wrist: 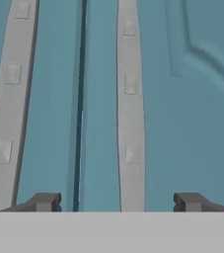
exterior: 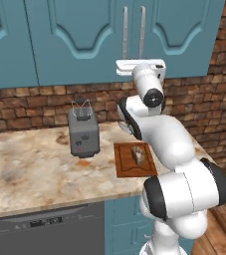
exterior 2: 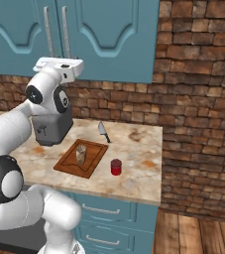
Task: Pick the bread, place it on the cutting board, pick the jam, place it on the counter, and close the cabinet.
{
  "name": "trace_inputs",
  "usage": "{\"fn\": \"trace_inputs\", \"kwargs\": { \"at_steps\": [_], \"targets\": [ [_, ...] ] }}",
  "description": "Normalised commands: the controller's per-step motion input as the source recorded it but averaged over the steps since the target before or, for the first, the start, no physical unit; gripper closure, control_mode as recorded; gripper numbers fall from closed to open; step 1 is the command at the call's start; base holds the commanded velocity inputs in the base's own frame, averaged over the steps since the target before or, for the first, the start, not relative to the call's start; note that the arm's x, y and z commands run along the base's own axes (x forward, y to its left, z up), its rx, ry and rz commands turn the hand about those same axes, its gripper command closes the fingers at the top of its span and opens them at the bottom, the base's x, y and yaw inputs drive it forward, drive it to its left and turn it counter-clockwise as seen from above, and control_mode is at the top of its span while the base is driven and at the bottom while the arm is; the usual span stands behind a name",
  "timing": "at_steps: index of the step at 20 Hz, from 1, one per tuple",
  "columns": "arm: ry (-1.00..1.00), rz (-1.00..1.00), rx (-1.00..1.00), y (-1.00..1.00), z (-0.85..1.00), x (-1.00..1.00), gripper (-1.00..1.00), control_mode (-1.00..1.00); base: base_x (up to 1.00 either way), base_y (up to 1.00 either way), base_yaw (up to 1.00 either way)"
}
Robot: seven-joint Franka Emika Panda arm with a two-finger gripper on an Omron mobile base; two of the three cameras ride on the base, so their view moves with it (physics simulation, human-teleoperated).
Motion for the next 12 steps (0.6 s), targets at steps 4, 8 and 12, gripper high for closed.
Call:
{"fn": "trace_inputs", "kwargs": {
  "at_steps": [4,8,12],
  "targets": [
    [0.0,0.03,0.0,0.0,0.0,0.25,-1.0,-1.0,0.0,0.0,0.0],
    [0.0,0.03,0.0,0.0,0.0,0.24,-1.0,-1.0,0.0,0.0,0.0],
    [0.0,0.03,0.0,0.0,0.0,0.24,-1.0,-1.0,0.0,0.0,0.0]
  ]
}}
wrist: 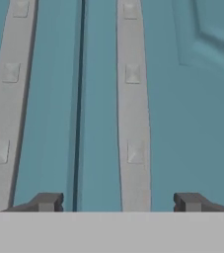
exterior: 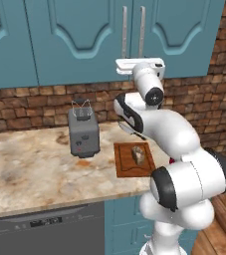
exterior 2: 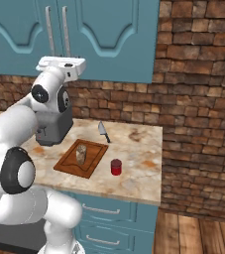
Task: Pick the bread, place it on the cutting board, pick the jam, place it on the counter, and close the cabinet.
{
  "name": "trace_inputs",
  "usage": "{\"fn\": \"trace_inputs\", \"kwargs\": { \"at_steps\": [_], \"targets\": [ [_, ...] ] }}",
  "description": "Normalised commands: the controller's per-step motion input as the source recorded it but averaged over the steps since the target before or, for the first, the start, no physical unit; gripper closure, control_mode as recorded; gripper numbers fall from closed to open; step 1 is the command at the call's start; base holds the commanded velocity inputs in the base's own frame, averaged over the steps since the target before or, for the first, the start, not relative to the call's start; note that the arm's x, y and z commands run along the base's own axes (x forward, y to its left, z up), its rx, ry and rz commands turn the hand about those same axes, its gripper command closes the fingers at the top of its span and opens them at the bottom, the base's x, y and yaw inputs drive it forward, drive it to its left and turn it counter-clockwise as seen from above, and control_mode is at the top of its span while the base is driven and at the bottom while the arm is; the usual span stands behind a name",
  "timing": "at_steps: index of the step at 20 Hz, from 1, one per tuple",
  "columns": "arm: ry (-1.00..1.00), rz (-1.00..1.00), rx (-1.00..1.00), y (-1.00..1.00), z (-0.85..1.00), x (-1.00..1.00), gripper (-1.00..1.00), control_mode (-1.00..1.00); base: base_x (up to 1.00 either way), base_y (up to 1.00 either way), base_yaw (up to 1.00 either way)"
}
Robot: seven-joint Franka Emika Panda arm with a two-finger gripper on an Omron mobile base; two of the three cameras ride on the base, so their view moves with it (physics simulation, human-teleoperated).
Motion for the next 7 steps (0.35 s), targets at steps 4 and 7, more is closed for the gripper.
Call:
{"fn": "trace_inputs", "kwargs": {
  "at_steps": [4,7],
  "targets": [
    [0.0,0.02,0.0,0.0,0.0,0.24,-1.0,-1.0,0.0,0.0,0.0],
    [0.0,0.02,0.0,0.0,0.0,0.26,-1.0,-1.0,0.0,0.0,0.0]
  ]
}}
